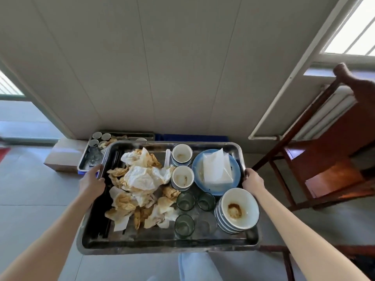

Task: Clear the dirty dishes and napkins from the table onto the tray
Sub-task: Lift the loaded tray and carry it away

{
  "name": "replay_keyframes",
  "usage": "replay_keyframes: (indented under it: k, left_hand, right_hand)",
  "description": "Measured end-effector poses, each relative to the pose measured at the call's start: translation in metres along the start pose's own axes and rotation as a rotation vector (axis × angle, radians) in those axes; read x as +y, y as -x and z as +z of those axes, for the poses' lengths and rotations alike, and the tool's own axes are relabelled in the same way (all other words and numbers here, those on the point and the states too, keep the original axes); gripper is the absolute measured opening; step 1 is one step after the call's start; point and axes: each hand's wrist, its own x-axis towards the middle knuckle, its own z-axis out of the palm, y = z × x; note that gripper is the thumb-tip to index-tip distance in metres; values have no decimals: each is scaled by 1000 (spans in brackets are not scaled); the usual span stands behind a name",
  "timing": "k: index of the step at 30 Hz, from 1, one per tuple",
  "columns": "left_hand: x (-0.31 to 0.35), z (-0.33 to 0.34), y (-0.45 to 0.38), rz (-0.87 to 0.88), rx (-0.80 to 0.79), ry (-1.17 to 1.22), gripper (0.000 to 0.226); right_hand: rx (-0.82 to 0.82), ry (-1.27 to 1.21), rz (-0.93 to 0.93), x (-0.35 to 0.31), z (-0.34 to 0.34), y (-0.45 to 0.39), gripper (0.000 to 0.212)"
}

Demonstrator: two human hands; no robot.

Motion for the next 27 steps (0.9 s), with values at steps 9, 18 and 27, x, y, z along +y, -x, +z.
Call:
replay_keyframes:
  k: [9,18,27]
  left_hand:
    - [101,77,-121,0,16,-51,56]
    - [156,165,-247,55,-14,-114,52]
    - [144,287,-345,-3,-59,-107,53]
  right_hand:
    - [2,17,18,-44,-9,-180,32]
    - [-12,52,39,-44,43,-321,26]
    - [-23,62,75,-15,122,-442,27]
